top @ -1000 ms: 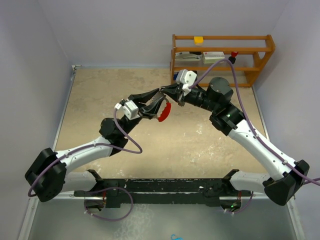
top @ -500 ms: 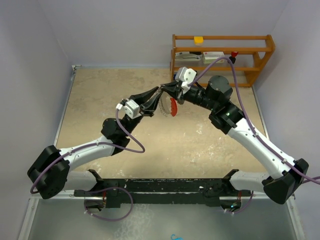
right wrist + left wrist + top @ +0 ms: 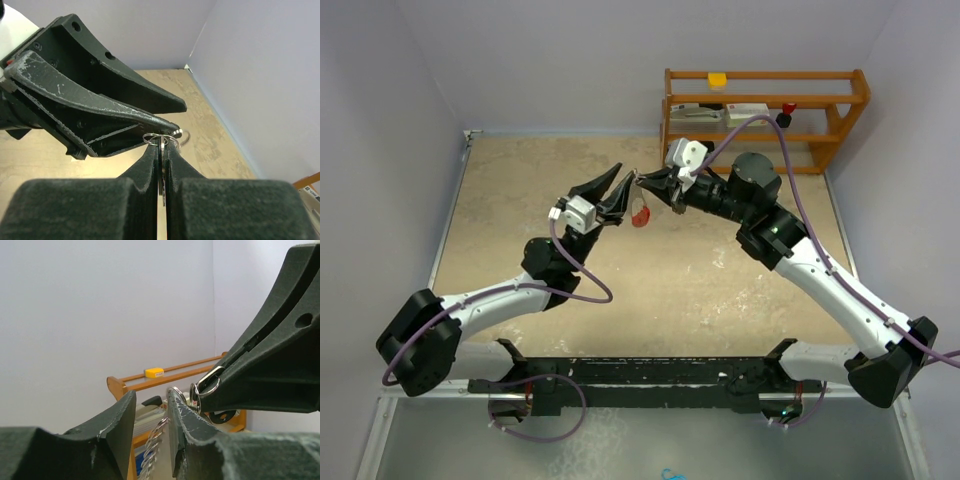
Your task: Remove the keys from the keyring
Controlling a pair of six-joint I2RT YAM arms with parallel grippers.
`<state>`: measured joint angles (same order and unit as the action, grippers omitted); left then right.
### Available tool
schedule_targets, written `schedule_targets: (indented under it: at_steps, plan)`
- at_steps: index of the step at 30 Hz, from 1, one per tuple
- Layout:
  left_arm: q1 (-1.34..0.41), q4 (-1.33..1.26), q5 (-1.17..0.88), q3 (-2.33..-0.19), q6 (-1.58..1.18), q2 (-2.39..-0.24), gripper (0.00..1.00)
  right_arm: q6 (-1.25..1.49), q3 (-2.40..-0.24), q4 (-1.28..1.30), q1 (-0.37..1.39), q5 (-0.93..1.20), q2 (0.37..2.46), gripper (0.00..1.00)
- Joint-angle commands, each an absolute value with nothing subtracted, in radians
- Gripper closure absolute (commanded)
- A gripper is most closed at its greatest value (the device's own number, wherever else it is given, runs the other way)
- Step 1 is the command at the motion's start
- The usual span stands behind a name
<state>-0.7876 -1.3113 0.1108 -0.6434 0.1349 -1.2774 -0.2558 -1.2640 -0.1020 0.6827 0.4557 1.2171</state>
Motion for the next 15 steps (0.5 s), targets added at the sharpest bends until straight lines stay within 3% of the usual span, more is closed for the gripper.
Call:
schedule_targets:
  at_steps: [1, 15]
  plan:
    - [-0.787, -1.416, 0.102, -0.678, 0.139, -1.281, 0.7, -0.253, -1.313, -0.142, 0.692, 0.454, 1.196, 1.0]
    - [-0.787, -1.366, 0.142, -0.608, 0.088, -1.181, 0.65, -0.275, -1.299, -0.154, 0.695, 0.401, 1.19, 1.0]
